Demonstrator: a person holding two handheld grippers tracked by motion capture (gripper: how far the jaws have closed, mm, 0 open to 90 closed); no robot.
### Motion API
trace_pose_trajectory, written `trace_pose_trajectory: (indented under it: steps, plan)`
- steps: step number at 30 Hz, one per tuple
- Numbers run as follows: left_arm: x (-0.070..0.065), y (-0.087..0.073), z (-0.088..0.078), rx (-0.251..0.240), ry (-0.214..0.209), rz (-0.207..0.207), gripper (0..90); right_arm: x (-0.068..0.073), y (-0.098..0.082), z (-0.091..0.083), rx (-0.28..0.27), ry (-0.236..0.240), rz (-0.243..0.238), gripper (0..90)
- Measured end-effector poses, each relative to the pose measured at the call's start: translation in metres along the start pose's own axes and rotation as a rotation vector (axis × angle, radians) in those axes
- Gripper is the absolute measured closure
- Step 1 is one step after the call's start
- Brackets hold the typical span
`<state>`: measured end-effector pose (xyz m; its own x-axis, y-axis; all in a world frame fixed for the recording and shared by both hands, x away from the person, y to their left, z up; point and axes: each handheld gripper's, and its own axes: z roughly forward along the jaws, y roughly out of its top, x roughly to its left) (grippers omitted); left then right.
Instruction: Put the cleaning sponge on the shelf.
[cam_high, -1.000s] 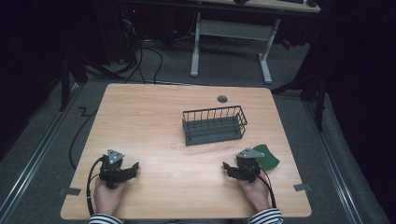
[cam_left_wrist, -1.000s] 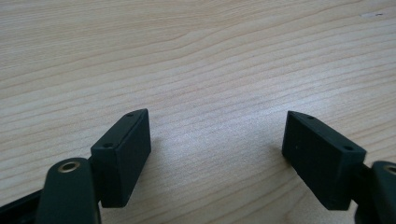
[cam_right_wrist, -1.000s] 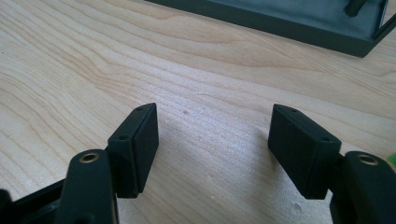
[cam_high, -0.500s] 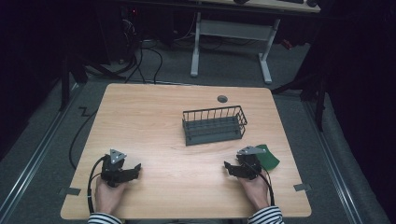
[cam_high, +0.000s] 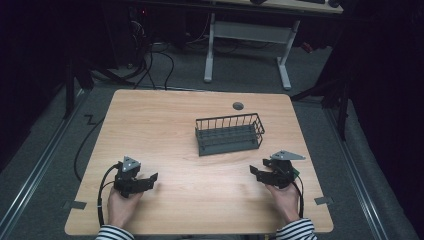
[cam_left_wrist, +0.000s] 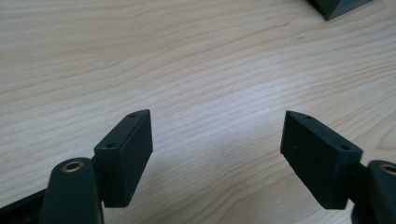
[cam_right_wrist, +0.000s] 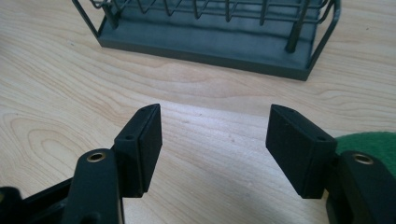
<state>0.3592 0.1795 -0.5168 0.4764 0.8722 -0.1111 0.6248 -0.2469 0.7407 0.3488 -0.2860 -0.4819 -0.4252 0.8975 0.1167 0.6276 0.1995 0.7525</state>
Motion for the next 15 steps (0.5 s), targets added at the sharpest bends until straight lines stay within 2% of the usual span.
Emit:
trace_pose_trajectory:
  steps: [1,2,5,9,12,15]
  plan:
    - [-0.002,0.003,0.0,-0.001,-0.011,-0.002,25.7,0.0,0.0,0.0,0.0,0.0,0.0,37.6]
    - [-0.007,0.009,0.0,0.003,-0.017,0.014,26.3,-0.003,0.004,-0.004,-0.006,0.0,0.002,40.2]
    - [-0.014,0.022,-0.001,-0.006,-0.008,0.054,27.4,-0.008,0.011,-0.011,-0.022,0.003,-0.01,44.4]
    - [-0.021,0.038,0.0,-0.02,-0.029,0.049,28.4,-0.015,0.022,-0.018,-0.02,0.008,-0.017,47.1]
    - [-0.023,0.049,0.002,-0.026,-0.054,0.027,29.5,-0.022,0.029,-0.018,-0.01,-0.003,-0.008,47.4]
    - [-0.025,0.056,0.003,-0.029,-0.059,0.026,30.1,-0.026,0.033,-0.018,-0.015,-0.005,-0.004,47.9]
